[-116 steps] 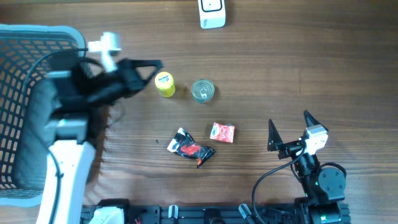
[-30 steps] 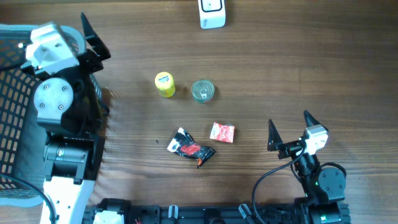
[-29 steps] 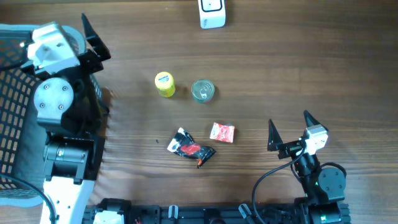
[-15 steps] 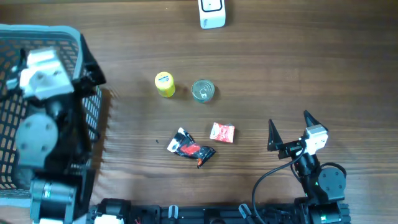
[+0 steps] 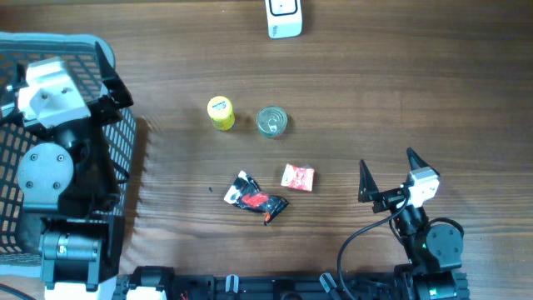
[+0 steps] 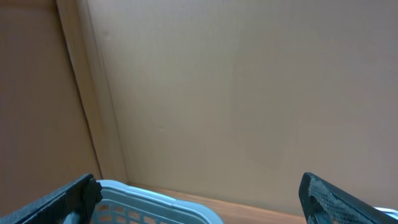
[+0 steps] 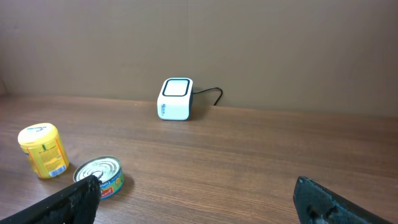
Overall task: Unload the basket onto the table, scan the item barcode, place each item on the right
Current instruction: 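Move the left gripper toward the hex wrench package on the table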
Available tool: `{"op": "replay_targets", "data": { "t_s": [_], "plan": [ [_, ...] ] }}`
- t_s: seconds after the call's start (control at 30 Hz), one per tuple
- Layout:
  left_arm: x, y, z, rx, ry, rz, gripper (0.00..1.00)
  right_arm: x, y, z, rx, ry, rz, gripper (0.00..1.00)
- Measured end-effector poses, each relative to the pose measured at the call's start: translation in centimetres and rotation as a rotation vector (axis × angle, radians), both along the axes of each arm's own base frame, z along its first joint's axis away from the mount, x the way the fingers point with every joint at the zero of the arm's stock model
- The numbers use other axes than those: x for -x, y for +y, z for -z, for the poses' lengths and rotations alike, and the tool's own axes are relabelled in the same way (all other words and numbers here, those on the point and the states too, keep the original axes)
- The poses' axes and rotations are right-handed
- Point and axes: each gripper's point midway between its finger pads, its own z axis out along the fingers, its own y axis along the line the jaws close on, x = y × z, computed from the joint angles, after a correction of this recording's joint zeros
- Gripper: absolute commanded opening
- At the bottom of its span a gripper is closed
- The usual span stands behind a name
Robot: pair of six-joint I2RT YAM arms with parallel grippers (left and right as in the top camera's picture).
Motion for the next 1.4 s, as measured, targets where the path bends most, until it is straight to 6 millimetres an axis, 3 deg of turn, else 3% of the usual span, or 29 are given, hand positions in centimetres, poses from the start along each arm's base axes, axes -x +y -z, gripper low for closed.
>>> {"op": "replay_targets", "data": {
  "t_s": [0.13, 0.3, 0.43, 0.5, 0.6, 0.73, 0.8, 0.9, 1.03, 1.2, 1.3, 1.4],
  "plan": [
    [-0.2, -0.9, 0.7, 0.052, 0.013, 0.060, 1.00, 0.0, 0.0, 0.0, 0.000, 0.000, 0.000, 1.00],
    [-1.6, -5.9, 1.4, 0.146, 0.024, 0.299, 1.00, 0.0, 0.0, 0.0, 0.000, 0.000, 0.000, 1.00],
    [-3.6, -8.0, 1.6, 0.231, 0.003, 0.357, 1.00, 0.0, 0.0, 0.0, 0.000, 0.000, 0.000, 1.00],
    [-4.9, -8.2, 3.7, 0.304, 0.063, 0.334, 1.00, 0.0, 0.0, 0.0, 0.000, 0.000, 0.000, 1.00],
    [-5.8, -9.0, 10.9, 0.472, 0.301, 0.267, 1.00, 0.0, 0.0, 0.0, 0.000, 0.000, 0.000, 1.00],
    [-3.7, -11.5, 19.1, 0.641, 0.600, 0.187, 1.00, 0.0, 0.0, 0.0, 0.000, 0.000, 0.000, 1.00],
    [-2.0, -13.4, 21.4, 0.673, 0.702, 0.176, 1.00, 0.0, 0.0, 0.0, 0.000, 0.000, 0.000, 1.00],
    [0.9, -16.4, 23.0, 0.694, 0.791, 0.177, 1.00, 0.0, 0.0, 0.0, 0.000, 0.000, 0.000, 1.00],
    [5.4, -18.3, 25.0, 0.795, 0.876, 0.088, 1.00, 0.0, 0.0, 0.0, 0.000, 0.000, 0.000, 1.00],
    [10.0, -16.0, 27.5, 0.963, 0.915, -0.217, 1.00, 0.0, 0.0, 0.0, 0.000, 0.001, 0.000, 1.00],
    [10.1, -16.3, 28.5, 1.071, 0.888, -0.325, 1.00, 0.0, 0.0, 0.0, 0.000, 0.001, 0.000, 1.00],
    [9.0, -18.6, 30.0, 1.172, 0.887, -0.367, 1.00, 0.0, 0.0, 0.0, 0.000, 0.001, 0.000, 1.00]
  ]
}}
